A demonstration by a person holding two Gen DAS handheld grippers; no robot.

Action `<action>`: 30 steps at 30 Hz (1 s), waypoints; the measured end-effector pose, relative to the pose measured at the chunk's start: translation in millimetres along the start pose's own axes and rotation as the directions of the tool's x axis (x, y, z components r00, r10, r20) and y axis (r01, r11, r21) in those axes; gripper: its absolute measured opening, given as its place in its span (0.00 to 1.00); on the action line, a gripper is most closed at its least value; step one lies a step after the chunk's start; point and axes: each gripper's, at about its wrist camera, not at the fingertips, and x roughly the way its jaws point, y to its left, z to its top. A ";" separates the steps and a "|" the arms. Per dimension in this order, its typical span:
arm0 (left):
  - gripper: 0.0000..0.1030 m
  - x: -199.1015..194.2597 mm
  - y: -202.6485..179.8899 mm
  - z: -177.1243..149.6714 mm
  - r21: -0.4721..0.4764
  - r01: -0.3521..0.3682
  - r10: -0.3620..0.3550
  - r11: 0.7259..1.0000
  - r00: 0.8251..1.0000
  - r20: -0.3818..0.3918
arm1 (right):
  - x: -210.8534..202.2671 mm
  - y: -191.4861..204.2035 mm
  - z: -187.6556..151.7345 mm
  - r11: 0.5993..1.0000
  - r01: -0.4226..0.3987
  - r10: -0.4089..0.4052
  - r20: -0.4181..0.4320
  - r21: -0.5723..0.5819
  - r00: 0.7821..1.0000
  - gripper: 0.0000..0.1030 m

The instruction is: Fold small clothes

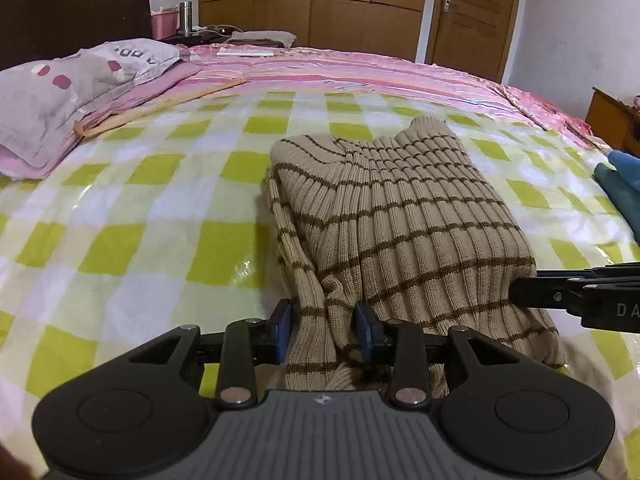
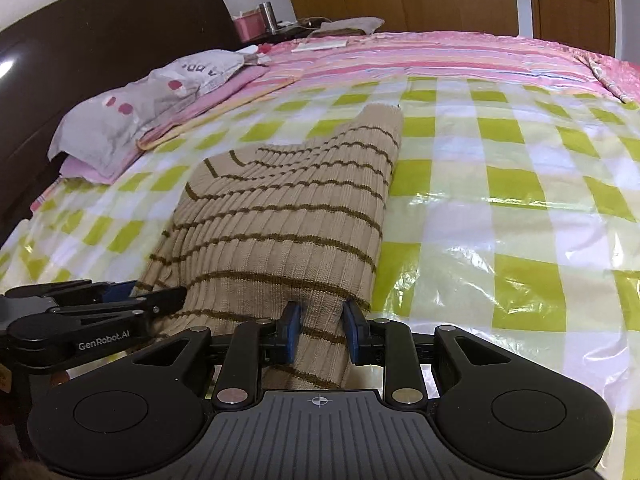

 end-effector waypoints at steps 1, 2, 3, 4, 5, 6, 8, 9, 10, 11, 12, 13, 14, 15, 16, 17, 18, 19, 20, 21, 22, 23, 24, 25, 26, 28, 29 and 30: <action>0.40 -0.6 -0.8 0.5 0.001 -0.006 0.006 1.000 1.000 0.001 | -1.7 -0.7 0.5 1.000 -0.001 0.001 0.000 0.007 1.000 0.25; 0.40 -1.3 -1.5 0.4 0.000 -0.008 0.008 1.000 1.000 0.001 | -3.8 -0.6 0.6 1.000 0.001 -0.001 0.002 0.009 1.000 0.25; 0.40 -1.7 -1.8 0.6 -0.001 -0.009 0.009 1.000 1.000 0.000 | -6.2 0.3 -1.0 1.000 0.004 -0.004 0.007 0.007 1.000 0.25; 0.40 -2.6 -2.2 0.4 -0.002 -0.011 0.011 1.000 1.000 -0.001 | -8.9 1.7 -1.9 1.000 0.009 -0.009 0.014 0.003 1.000 0.25; 0.40 -3.5 -2.7 0.5 -0.002 -0.014 0.014 1.000 1.000 0.000 | -11.4 2.9 -3.0 1.000 0.013 -0.013 0.021 0.000 1.000 0.25; 0.40 -4.4 -2.9 0.6 -0.004 -0.015 0.015 1.000 1.000 0.001 | -13.6 4.1 -4.1 1.000 0.014 -0.014 0.028 -0.001 1.000 0.25; 0.41 -6.1 -3.5 0.7 -0.005 -0.017 0.017 1.000 1.000 0.000 | -13.8 5.3 -6.0 1.000 0.014 -0.014 0.021 -0.003 1.000 0.25; 0.41 -6.8 -4.0 0.4 -0.003 -0.021 0.020 1.000 1.000 -0.002 | -12.1 5.3 -6.5 1.000 0.020 -0.019 0.012 -0.006 1.000 0.25; 0.42 -7.0 -4.3 0.4 0.001 -0.025 0.025 1.000 1.000 -0.004 | -9.9 5.4 -7.6 1.000 0.027 -0.027 0.002 -0.006 1.000 0.25; 0.43 -7.1 -4.9 0.3 0.009 -0.033 0.033 0.999 0.999 -0.005 | -9.1 5.4 -8.4 1.000 0.030 -0.030 -0.004 -0.006 1.000 0.25; 0.44 -7.6 -5.5 0.4 0.016 -0.039 0.039 0.999 0.999 -0.006 | -9.6 5.8 -8.7 1.000 0.030 -0.030 -0.004 -0.006 1.000 0.25; 0.45 -8.0 -6.2 0.4 0.022 -0.048 0.048 0.999 0.999 -0.006 | -10.8 6.5 -8.5 1.000 0.029 -0.029 -0.003 -0.006 1.000 0.25; 0.45 -8.7 -6.3 0.5 0.024 -0.051 0.051 0.998 0.999 -0.007 | -12.0 6.9 -8.2 1.000 0.029 -0.029 -0.003 -0.006 1.000 0.25; 0.45 -9.2 -6.7 0.7 0.026 -0.052 0.052 0.998 0.999 -0.008 | -13.5 7.7 -7.8 1.000 0.028 -0.028 -0.001 -0.008 1.000 0.25; 0.45 -10.0 -7.1 1.0 0.028 -0.054 0.054 0.998 0.999 -0.008 | -15.0 8.5 -7.5 1.000 0.029 -0.029 0.001 -0.011 1.000 0.25; 0.45 -10.9 -7.7 1.3 0.029 -0.055 0.056 0.998 0.998 -0.008 | -16.4 9.2 -7.3 0.999 0.030 -0.030 0.004 -0.014 1.000 0.26; 0.45 -12.0 -8.5 1.7 0.032 -0.056 0.057 0.998 0.998 -0.008 | -17.6 9.9 -7.2 0.999 0.032 -0.032 0.006 -0.015 0.999 0.26; 0.45 -13.1 -9.3 1.7 0.035 -0.058 0.058 0.998 0.998 -0.006 | -18.4 10.2 -7.1 0.999 0.033 -0.033 0.006 -0.014 0.999 0.26; 0.45 -13.7 -9.7 1.5 0.039 -0.059 0.059 0.998 0.998 -0.005 | -18.7 10.1 -6.9 0.999 0.032 -0.032 0.004 -0.013 0.999 0.26; 0.45 -14.4 -10.2 1.5 0.042 -0.060 0.060 0.997 0.998 -0.005 | -18.5 9.4 -6.8 0.999 0.033 -0.033 0.002 -0.011 0.999 0.26; 0.45 -14.9 -10.7 1.2 0.045 -0.062 0.062 0.997 0.998 -0.005 | -18.9 9.2 -7.2 0.999 0.035 -0.035 0.002 -0.008 0.999 0.26; 0.45 -15.7 -10.9 0.9 0.048 -0.063 0.064 0.997 0.998 -0.005 | -19.9 9.5 -7.7 0.999 0.036 -0.036 0.002 -0.006 0.999 0.26; 0.45 -16.6 -10.9 0.7 0.049 -0.064 0.065 0.997 0.998 -0.005 | -20.9 9.5 -8.2 0.999 0.035 -0.035 0.001 -0.004 0.999 0.26; 0.45 -17.5 -10.9 0.4 0.048 -0.065 0.065 0.997 0.998 -0.006 | -22.0 9.9 -8.7 0.999 0.034 -0.034 0.000 -0.003 0.999 0.26; 0.45 -17.8 -10.9 0.6 0.047 -0.065 0.066 0.997 0.998 -0.007 | -22.9 10.1 -9.2 0.999 0.032 -0.032 -0.001 -0.003 0.999 0.27; 0.46 -20.0 -11.6 -0.1 0.048 -0.068 0.068 0.997 0.998 -0.008 | -24.8 11.5 -11.5 0.999 0.035 -0.035 -0.005 -0.006 0.999 0.31; 0.46 -21.1 -11.8 -0.6 0.049 -0.069 0.069 0.996 0.998 -0.007 | -25.5 12.2 -12.9 0.999 0.036 -0.037 -0.006 -0.008 0.999 0.32; 0.47 -22.1 -12.2 -1.4 0.050 -0.070 0.071 0.996 0.997 -0.007 | -26.1 12.9 -14.5 0.999 0.038 -0.038 -0.009 -0.011 0.999 0.32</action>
